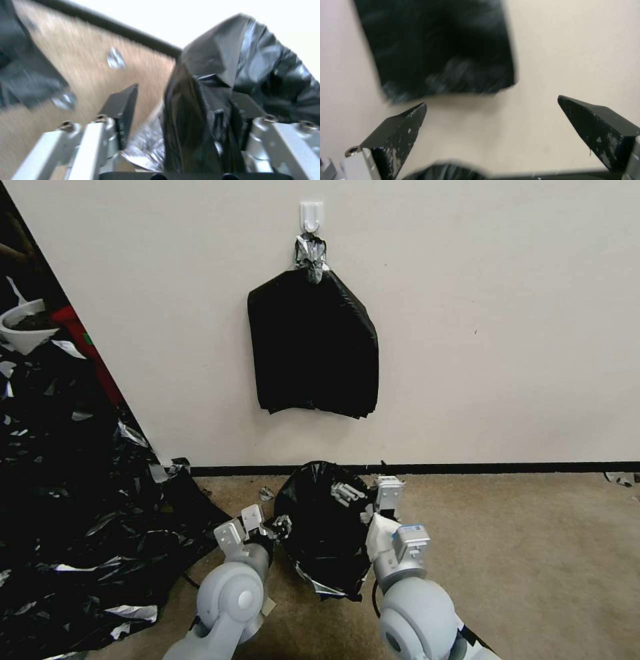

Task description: Place a trash bag onto the trash bin.

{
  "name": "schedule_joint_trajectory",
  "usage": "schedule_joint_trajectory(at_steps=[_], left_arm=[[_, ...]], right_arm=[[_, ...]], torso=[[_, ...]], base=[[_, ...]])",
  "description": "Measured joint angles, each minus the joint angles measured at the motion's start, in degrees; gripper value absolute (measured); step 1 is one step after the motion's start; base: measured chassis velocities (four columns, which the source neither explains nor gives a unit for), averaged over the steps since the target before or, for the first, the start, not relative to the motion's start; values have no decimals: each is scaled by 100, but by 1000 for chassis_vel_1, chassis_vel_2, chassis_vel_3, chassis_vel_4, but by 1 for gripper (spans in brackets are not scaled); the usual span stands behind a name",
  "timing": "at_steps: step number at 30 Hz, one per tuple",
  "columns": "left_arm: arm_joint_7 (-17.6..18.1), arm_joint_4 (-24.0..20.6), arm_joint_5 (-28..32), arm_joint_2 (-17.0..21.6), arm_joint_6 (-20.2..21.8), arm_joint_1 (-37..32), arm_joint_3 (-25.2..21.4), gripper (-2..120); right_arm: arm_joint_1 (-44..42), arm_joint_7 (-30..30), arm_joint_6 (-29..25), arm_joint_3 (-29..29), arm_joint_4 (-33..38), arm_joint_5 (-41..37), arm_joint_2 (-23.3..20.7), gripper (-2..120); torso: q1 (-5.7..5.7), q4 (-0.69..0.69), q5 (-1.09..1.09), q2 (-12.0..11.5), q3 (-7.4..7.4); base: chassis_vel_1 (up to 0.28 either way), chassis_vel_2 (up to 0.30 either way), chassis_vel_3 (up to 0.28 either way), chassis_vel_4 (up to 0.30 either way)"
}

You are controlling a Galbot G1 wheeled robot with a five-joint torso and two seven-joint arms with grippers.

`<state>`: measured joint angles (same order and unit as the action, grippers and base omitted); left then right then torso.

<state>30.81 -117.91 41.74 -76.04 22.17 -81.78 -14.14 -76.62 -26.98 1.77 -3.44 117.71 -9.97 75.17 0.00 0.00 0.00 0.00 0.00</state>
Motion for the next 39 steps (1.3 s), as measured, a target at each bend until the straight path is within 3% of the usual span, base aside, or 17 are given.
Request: schedule_joint_trajectory(at_steps=[2, 5, 7, 9, 13, 17, 18, 19, 20, 23, 25, 28, 39], left_arm=[[-125, -20, -254, 29, -180, -76, -6, 65], [-822, -55, -1269, 159, -1075, -283, -135, 80], [-951, -55, -1368, 176, -1236, -295, -163, 82], [-1401, -51, -1618, 252, -1848, -292, -271, 93], [-1621, -120, -1446, 302, -1906, -294, -285, 99], [-1884, -129, -1446, 264, -2228, -267, -423, 100], [-2242, -140, -1655, 275, -2511, -174, -714, 100], [-2242, -140, -1655, 275, -2511, -174, -714, 100], [-2605, -143, -1818, 369, -2699, -56, -1030, 100], [-2924, -177, -1832, 505, -2753, 41, -1352, 100], [-3255, -222, -1688, 683, -2782, 189, -1866, 100], [-3387, -239, -1602, 752, -2757, 221, -2092, 100], [-3399, -239, -1569, 760, -2713, 223, -2113, 100]], right_arm=[[-24, 8, -117, -117, -29, 88, 22, 100], [-257, 164, -314, -570, 80, 262, 87, 100], [-300, 184, -338, -631, 112, 275, 101, 100], [-486, 256, -402, -892, 268, 339, 161, 100], [-628, 293, -448, -1061, 386, 411, 194, 100], [-751, 347, -521, -1180, 481, 517, 205, 100], [-858, 429, -600, -1276, 558, 624, 203, 100], [-858, 429, -600, -1276, 558, 624, 203, 100], [-971, 573, -732, -1414, 626, 803, 204, 100], [-1068, 788, -860, -1569, 676, 972, 232, 100], [-1158, 1148, -1002, -1908, 767, 1121, 323, 100], [-1224, 1373, -1066, -2121, 818, 1208, 406, 100], [-1229, 1413, -1071, -2145, 826, 1215, 420, 100]], torso=[[0, 1, 0, 0, 0], [0, 0, 0, 0, 0], [0, 0, -1, 0, 0], [0, 0, 0, 0, 0], [0, -1, 0, 0, 0], [0, 0, -1, 0, 0], [0, 0, -1, 0, 0], [0, 0, -1, 0, 0], [0, 0, -2, 0, 0], [0, -1, -1, 0, 1], [0, 0, 0, 0, 0], [0, 0, -1, 0, 0], [0, 0, -1, 0, 0]], base=[[0, 0, 0, 0], [0, 0, 0, 0], [0, 0, 0, 0], [0, 0, 0, 0], [0, 0, 0, 0], [0, 0, 0, 0], [0, 0, 0, 0], [0, 0, 0, 0], [0, 0, 0, 0], [0, 0, 0, 0], [0, 0, 0, 0], [0, 0, 0, 0], [0, 0, 0, 0]])
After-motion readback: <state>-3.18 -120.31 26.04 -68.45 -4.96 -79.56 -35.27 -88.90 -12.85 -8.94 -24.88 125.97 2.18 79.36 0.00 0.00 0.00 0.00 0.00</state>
